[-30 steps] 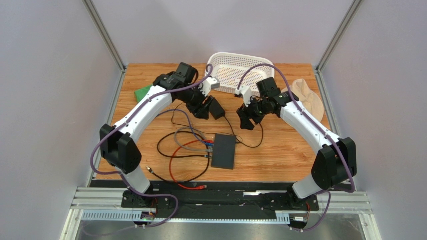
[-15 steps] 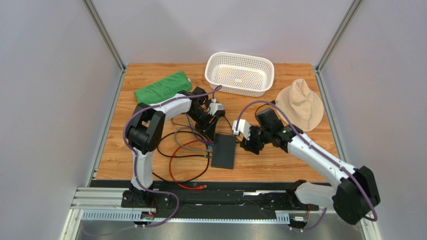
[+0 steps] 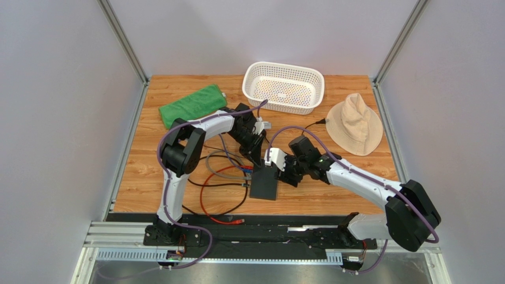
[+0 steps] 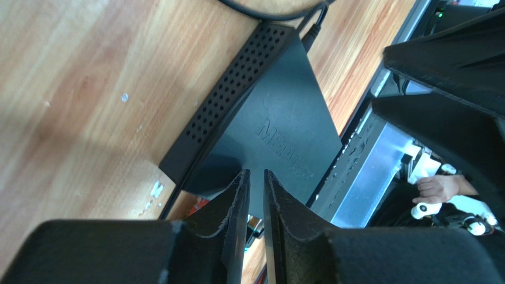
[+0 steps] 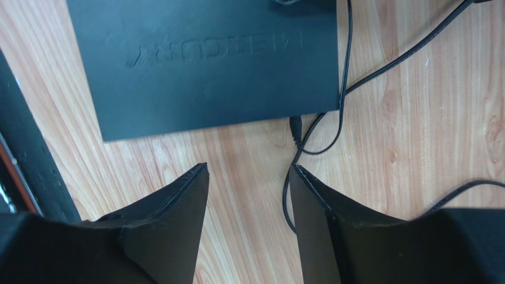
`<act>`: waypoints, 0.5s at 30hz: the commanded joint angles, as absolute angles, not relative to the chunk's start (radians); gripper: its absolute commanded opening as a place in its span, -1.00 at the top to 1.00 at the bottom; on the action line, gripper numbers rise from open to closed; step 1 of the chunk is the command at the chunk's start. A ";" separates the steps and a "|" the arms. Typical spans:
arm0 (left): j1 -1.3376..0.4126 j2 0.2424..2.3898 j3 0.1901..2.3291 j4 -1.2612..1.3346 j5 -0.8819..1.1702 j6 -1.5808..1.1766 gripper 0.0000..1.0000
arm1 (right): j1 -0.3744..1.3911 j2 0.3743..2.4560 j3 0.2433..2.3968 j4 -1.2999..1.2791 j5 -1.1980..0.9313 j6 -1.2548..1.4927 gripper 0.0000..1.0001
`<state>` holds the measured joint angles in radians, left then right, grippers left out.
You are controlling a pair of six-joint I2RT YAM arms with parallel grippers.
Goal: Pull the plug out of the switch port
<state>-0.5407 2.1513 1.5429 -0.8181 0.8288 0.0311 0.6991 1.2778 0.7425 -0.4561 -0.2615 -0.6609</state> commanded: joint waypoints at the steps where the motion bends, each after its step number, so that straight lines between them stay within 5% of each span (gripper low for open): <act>1: -0.548 2.194 1.554 -0.835 0.666 0.077 0.46 | 0.693 1.315 0.779 -0.336 -0.297 -0.479 -0.15; 15: -0.569 2.267 1.580 -0.853 0.577 0.034 0.30 | 0.624 1.555 0.982 -0.551 -0.347 -0.548 0.01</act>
